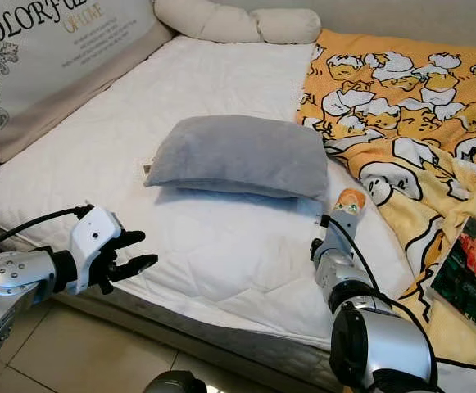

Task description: Clean up the room

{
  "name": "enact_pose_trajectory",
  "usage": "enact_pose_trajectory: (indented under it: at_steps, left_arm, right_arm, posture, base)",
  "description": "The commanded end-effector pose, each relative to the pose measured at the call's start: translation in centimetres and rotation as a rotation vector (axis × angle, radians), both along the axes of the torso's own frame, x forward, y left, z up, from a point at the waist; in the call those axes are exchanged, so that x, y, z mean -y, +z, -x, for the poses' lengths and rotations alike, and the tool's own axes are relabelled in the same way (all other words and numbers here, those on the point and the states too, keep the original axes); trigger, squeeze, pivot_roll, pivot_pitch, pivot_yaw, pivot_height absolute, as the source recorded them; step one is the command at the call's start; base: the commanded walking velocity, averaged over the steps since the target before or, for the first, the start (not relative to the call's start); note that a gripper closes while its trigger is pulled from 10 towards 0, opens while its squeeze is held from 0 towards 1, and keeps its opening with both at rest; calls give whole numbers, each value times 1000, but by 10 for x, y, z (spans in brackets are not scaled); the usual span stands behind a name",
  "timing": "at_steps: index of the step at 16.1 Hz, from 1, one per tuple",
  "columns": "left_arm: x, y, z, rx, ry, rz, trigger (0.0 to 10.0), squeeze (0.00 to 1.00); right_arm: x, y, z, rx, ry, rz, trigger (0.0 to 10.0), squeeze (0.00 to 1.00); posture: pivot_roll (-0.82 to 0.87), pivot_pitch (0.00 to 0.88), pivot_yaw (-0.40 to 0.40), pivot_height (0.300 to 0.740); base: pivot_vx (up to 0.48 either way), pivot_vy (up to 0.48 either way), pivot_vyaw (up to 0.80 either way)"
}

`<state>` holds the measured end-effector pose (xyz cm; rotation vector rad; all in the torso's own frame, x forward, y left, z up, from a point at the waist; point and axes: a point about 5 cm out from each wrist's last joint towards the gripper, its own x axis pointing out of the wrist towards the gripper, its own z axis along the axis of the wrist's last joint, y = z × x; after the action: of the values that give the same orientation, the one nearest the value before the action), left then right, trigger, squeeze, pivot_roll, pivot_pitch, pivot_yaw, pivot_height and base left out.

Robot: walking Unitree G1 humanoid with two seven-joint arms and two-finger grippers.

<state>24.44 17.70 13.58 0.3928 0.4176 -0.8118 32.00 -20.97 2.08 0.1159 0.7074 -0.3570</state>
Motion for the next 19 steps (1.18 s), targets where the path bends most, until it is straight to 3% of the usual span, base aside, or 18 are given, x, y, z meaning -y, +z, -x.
enact_pose_trajectory:
  at_steps: [1,6,8,9,10,11,15,16,19]
  left_arm:
    - [0,3,-3,18,11,20,10000,0]
    - [16,-13,-11,5,59,150,10000,0]
    - [24,-23,-13,8,91,195,10000,0]
    - [27,-25,-17,33,135,221,10000,0]
    - [28,-25,-20,54,168,229,10000,0]
    - [26,-30,-28,69,292,191,10000,0]
    - [28,-34,-37,100,400,223,10000,0]
    - [29,-33,-42,119,418,212,10000,0]
    - [28,-25,-47,211,470,200,10000,0]
  right_arm:
    - [-1,1,-1,22,-1,-1,0,0]
    - [-3,3,-2,123,2,-41,0,0]
    - [-12,0,1,189,82,-22,314,0]
    - [-13,2,2,259,99,-8,4706,0]
    - [-13,6,3,315,99,-2,4706,0]
    - [-14,23,5,474,71,-95,10000,0]
    - [-31,77,-3,724,267,-73,10000,0]
    - [-38,87,-6,745,341,-61,10000,0]
    - [-59,87,2,695,498,-24,10000,0]
  posture:
    - [365,0,55,740]
    - [162,0,40,740]
    - [71,0,44,740]
    - [48,0,47,740]
    - [48,0,47,740]
    - [-10,0,60,740]
    - [-62,0,74,740]
    - [-56,0,67,740]
    - [-35,0,44,740]
  base:
    - [0,0,0]
    - [0,0,0]
    - [0,0,0]
    - [0,0,0]
    - [0,0,0]
    - [0,0,0]
    - [0,0,570]
    - [0,0,800]
    - [0,0,800]
